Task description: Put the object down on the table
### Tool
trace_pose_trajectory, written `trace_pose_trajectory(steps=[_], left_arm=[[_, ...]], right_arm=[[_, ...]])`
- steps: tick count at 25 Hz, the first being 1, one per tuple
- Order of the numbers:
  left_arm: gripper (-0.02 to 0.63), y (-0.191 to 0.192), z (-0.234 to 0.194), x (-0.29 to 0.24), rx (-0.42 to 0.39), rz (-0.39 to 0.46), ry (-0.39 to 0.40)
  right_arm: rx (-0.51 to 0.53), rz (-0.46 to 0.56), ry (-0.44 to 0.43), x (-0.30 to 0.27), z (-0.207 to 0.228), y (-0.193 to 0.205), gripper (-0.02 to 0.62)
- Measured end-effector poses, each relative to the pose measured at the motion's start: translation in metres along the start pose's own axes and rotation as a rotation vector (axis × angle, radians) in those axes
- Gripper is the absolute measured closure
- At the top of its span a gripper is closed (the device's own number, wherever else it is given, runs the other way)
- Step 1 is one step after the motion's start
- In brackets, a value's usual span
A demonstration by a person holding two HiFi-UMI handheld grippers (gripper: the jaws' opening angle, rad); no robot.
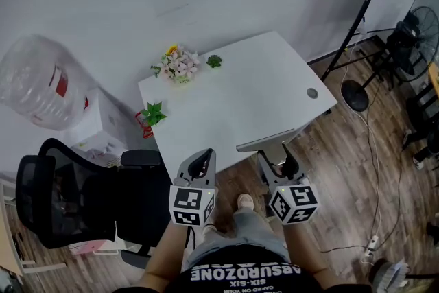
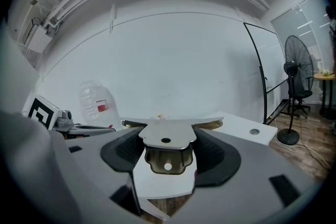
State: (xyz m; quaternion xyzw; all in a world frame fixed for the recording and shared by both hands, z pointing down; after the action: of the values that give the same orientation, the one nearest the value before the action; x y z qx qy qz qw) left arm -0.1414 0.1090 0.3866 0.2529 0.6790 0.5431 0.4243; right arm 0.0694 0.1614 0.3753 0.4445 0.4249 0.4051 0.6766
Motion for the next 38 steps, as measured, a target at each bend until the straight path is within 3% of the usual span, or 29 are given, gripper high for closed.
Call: trace_pose_trajectory(steps=[20, 31, 38], left_arm=[[0.609, -0.012, 0.004, -0.064, 0.013, -0.001, -0.089], [0.609, -0.015, 0.019, -0.077, 0.046, 0.023, -0.182], [0.609, -0.006, 0.029, -0.080, 0.046, 0.000, -0.200]], right_arm=[[0.002, -0.027, -0.076, -0.056, 0.066, -0.018, 0.310], [0.018, -0.045, -0.151, -0.069, 0.097, -0.025, 0.310], [0.015, -0.035, -0.162, -0.070, 0.110, -0.025, 0.310]])
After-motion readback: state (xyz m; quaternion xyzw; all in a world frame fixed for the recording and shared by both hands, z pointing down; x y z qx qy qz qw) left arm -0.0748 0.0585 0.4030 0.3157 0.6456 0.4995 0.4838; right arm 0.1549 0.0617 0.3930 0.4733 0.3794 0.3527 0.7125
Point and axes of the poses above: the fingertips, and each gripper's own axes: x backward along the fingers, z to its right, y out of its underside, the point moved 8 cm from there along x, backward along the fingers, and after that the axes turned 8 degrees about -y, right-handed, at the moved point
